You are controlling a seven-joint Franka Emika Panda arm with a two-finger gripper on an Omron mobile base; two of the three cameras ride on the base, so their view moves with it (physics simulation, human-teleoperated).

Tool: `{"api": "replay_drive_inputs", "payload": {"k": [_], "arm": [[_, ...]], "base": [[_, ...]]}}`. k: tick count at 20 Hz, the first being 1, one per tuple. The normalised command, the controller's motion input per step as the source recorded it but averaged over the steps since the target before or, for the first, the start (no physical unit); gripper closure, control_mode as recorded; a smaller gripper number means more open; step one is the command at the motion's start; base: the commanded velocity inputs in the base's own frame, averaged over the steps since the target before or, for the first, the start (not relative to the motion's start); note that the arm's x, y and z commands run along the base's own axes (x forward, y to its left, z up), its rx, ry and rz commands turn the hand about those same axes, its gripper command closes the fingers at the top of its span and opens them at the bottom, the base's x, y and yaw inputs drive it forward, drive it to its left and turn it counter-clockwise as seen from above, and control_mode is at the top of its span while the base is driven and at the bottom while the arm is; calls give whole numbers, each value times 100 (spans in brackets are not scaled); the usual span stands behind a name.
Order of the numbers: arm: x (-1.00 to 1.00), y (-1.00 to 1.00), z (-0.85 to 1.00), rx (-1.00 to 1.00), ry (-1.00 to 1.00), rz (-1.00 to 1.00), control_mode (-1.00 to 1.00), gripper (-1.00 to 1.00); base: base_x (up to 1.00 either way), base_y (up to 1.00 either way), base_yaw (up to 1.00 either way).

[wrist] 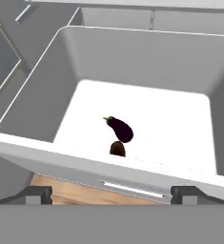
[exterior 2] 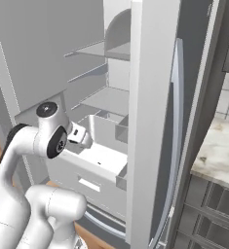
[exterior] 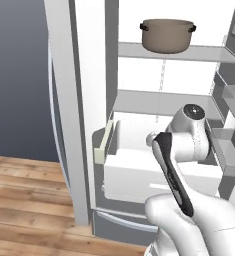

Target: Place the sweet potato and eggplant inside the fridge drawer. Close the drawer after placing the vegetables.

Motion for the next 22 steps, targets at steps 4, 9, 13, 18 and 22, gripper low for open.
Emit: {"api": "replay_drive_inputs", "payload": {"k": [4,9,13,18,22], "arm": [[-92,64,3,0,-1,-1,-100,-100],[-21,45,-3,0,11,-7,-100,-100],[0,9,-34,0,14,-4,-100,-100],[2,0,-69,1,6,0,-100,-100],[24,0,-91,3,2,0,-100,-100]], "base": [[0,0,0],[0,0,0],[0,0,0],[0,0,0],[0,0,0]]}}
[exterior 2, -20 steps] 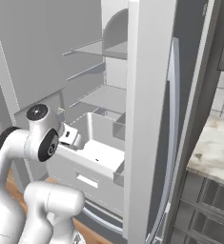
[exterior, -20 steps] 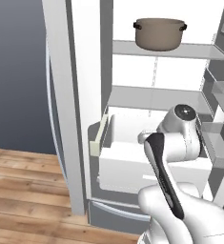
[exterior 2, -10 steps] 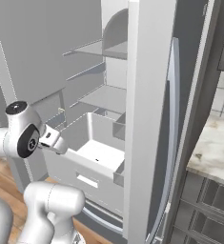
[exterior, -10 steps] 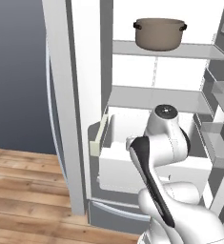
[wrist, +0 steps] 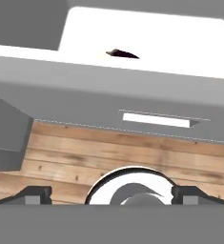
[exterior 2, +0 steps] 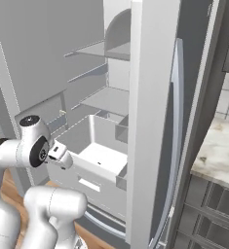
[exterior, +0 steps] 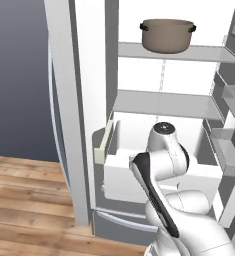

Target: Place the sweet potato and eggplant inside the fridge drawer. Close the drawer after placing the vegetables.

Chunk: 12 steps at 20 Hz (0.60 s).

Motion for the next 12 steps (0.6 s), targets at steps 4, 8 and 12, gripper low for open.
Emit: {"api": "replay_drive_inputs", "payload": {"k": [4,8,12], "arm": [[33,0,-83,5,0,0,-100,-100],[43,0,-69,6,0,0,-100,-100],[57,-15,-69,3,0,0,-100,-100]], "base": [[0,0,0],[0,0,0],[0,0,0]]}}
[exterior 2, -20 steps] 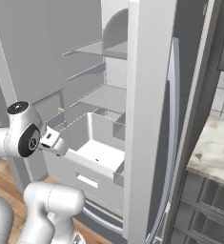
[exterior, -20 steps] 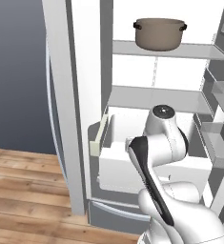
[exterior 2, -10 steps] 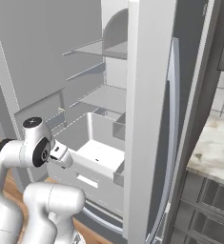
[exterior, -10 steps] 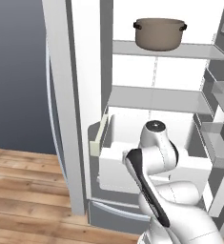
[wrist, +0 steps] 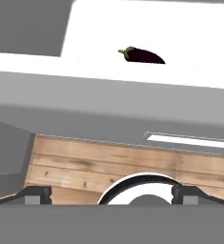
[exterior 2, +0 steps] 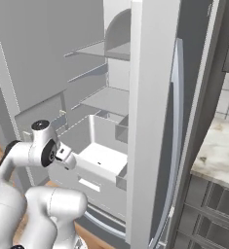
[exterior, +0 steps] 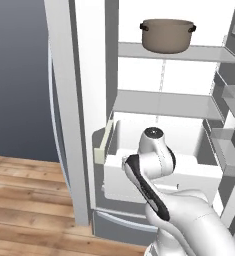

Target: Place the sweet potato and eggplant inside the fridge drawer. Close the drawer after placing the vegetables.

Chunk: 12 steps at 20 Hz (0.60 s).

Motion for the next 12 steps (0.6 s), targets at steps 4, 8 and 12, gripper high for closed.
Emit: {"api": "replay_drive_inputs", "payload": {"k": [4,8,12], "arm": [[62,-38,-72,0,0,0,-100,-100],[61,-42,-64,0,0,0,-100,-100],[54,-40,-63,0,0,0,-100,-100]], "base": [[0,0,0],[0,0,0],[0,0,0]]}}
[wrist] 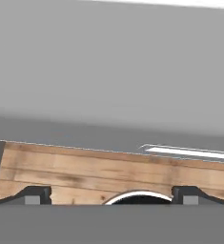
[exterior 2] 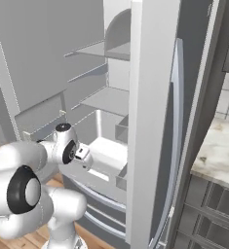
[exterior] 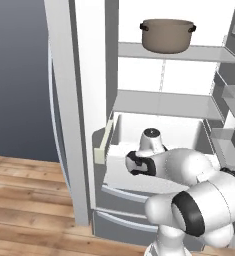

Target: Place the sweet potato and eggplant inside the fridge drawer. Close the drawer after placing the vegetables.

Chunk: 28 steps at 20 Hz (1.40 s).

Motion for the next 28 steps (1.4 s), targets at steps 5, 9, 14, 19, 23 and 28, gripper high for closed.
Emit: {"api": "replay_drive_inputs", "payload": {"k": [5,9,14,19,23,28], "arm": [[71,-57,-17,1,-5,0,-100,-100],[90,-53,1,0,-7,0,-100,-100],[88,-40,0,0,-3,0,-100,-100],[80,-27,5,0,0,0,-100,-100],[83,-28,3,0,0,0,-100,-100],[88,-28,1,0,0,0,-100,-100]], "base": [[0,0,0],[0,0,0],[0,0,0],[0,0,0],[0,0,0],[0,0,0]]}}
